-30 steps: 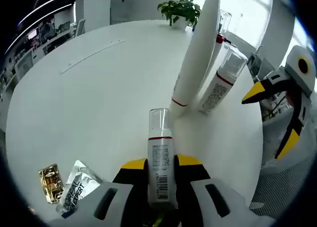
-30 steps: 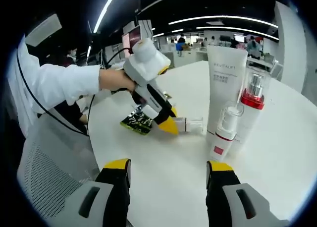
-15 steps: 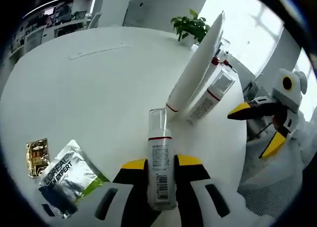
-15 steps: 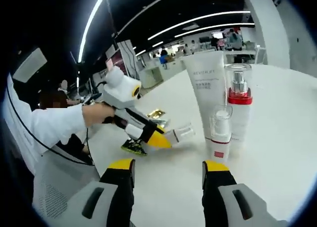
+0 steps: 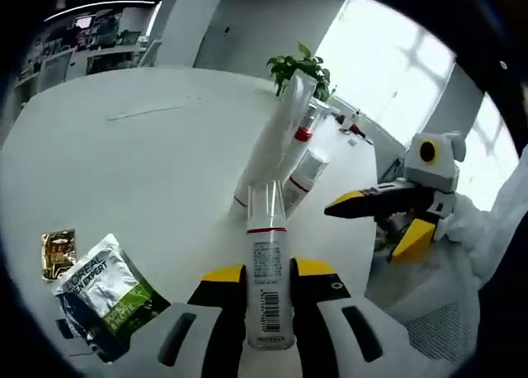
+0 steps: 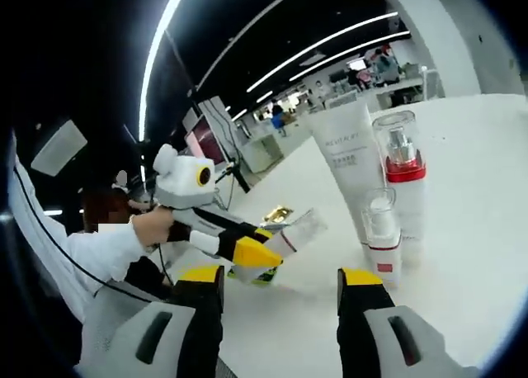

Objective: Arrange the skincare products in the storage area until every visible bottle or jar stands upright without overlapping.

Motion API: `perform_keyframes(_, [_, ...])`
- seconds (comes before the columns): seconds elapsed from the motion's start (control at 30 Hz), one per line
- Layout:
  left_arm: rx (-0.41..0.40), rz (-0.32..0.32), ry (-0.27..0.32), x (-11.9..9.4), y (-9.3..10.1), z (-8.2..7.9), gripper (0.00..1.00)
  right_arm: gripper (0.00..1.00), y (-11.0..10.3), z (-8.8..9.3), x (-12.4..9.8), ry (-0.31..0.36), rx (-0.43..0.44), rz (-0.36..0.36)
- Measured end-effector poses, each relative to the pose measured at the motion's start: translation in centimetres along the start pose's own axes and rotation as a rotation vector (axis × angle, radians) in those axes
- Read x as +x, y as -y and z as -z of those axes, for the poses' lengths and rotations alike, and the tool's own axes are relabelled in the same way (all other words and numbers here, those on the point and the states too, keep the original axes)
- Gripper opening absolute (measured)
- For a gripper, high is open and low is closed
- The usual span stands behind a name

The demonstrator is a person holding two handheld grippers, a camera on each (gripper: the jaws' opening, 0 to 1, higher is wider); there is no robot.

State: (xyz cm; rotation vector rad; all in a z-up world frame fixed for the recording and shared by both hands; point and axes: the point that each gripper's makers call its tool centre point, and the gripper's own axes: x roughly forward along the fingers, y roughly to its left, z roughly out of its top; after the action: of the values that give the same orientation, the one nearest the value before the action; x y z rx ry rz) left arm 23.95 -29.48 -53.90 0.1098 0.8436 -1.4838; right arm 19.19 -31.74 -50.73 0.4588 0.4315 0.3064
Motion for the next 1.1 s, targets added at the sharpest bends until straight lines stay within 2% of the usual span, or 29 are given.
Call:
perform_keyframes(0.13, [-0.009,0.032,0.029,-0.4,1.3,-0.4,0.16,0.6,-0.6,-0.3,0.0,0.017,0.002,-0.032])
perform_keyframes(0.27, [-0.007,0.078,0.041,-0.6,2.3,-0.7,0.16,0.61,-0.5,-0.6,-0.1,0.034,0.016,-0.029])
perform_keyframes(0.43, [0.001,0.134,0.062,-0.6,4.4,-1.0,0.16,0.58,-0.4,-1.0,-0.3,0.053,0.038,-0.029])
perform_keyframes(0.57, [0.01,0.152,0.063,-0.4,5.1,-0.9,0.16,0.59,-0.6,-1.2,-0.5,0.063,0.051,-0.044])
perform_keyframes(0.97, [0.011,0.271,0.077,-0.4,8.3,-1.0,0.16,0.48,-1.5,-2.3,-0.5,0.115,0.104,-0.085])
perform_keyframes(1.1, [-0.003,0.299,0.086,-0.5,8.7,-1.1,0.16,0.41,-1.6,-2.8,-0.7,0.136,0.124,-0.103])
